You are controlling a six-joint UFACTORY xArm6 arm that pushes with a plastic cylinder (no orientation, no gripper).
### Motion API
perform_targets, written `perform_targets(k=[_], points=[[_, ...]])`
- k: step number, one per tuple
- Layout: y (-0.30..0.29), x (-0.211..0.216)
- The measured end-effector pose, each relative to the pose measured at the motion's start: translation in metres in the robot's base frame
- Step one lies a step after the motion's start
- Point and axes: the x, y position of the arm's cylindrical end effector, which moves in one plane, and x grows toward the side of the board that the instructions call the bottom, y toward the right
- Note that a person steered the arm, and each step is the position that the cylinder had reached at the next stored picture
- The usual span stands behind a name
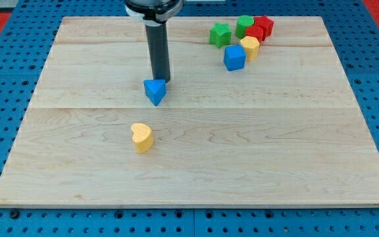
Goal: Move the blue triangle towards the top of the board
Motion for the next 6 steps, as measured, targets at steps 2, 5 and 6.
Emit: perform_targets(k=[2, 5, 6], points=[[0.051, 0.050], [0.002, 0.090], [-0.008, 0.096]])
